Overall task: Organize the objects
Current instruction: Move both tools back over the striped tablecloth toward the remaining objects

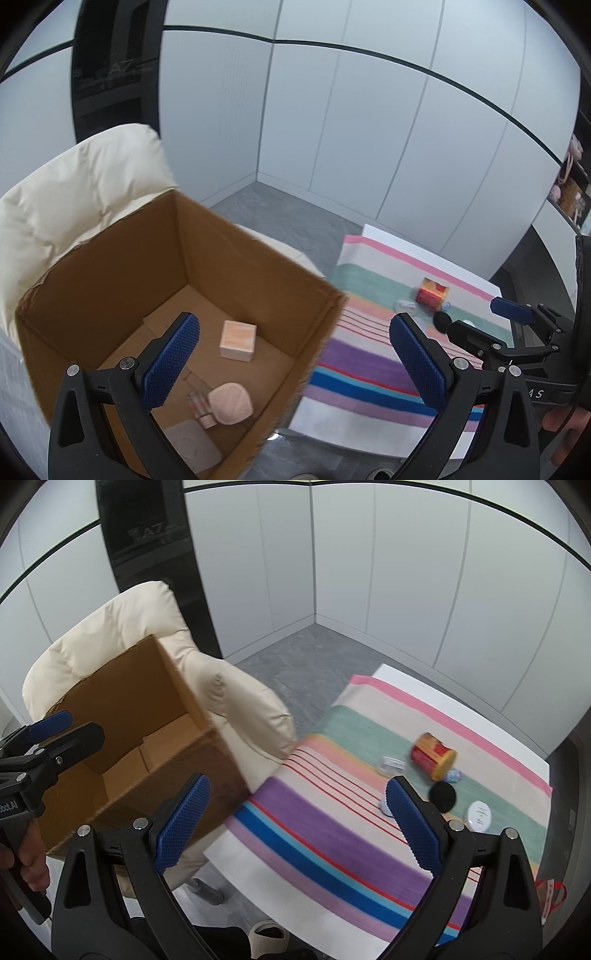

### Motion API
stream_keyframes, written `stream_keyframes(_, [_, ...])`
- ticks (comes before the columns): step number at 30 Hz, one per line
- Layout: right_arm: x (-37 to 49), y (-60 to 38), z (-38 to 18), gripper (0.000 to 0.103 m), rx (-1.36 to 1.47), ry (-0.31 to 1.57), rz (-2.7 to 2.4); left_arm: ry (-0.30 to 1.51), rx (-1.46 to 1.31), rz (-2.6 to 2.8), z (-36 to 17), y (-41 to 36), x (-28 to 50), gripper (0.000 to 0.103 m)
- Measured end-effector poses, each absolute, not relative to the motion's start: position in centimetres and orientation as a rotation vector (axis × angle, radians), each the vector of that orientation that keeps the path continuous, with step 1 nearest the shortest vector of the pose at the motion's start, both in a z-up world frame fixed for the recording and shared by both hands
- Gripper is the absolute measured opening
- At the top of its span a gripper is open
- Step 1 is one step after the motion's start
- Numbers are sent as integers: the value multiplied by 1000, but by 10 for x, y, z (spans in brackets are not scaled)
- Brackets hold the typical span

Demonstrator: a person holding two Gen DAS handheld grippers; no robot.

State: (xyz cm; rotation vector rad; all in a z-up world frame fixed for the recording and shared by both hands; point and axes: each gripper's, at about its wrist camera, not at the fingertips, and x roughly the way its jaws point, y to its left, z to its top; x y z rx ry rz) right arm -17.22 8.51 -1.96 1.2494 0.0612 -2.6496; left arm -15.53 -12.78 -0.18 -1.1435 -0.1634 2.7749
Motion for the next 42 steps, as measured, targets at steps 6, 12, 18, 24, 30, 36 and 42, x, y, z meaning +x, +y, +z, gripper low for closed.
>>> stream_keyframes(6, [-168,119,-20,98,1272,21,-2692,-119,-1132,2730,-1,-94,-162,103])
stream_keyframes(12, [-160,153,-20,98,1290,-8,-2735,-71,-1112,2685,0,-61,-167,103])
stream_keyframes(18, [-151,184,-19,98,1306,-39,-2776,-36,-1100,2638,-1,-29,-171,103])
stream_keyframes(24, [-141,217,-19,98,1331,-72,-2817,-2,-1097,2588,-2,3,-174,103])
stream_keyframes(30, [-132,248,-20,98,1357,-104,-2855,41,-1106,2530,-5,38,-175,103])
stream_keyframes(36, [-121,277,-24,98,1392,-122,-2884,91,-1095,2481,-7,68,-174,103])
stream_keyframes(42, [-112,306,-27,98,1415,-170,-2913,177,-1066,2466,-13,97,-170,103])
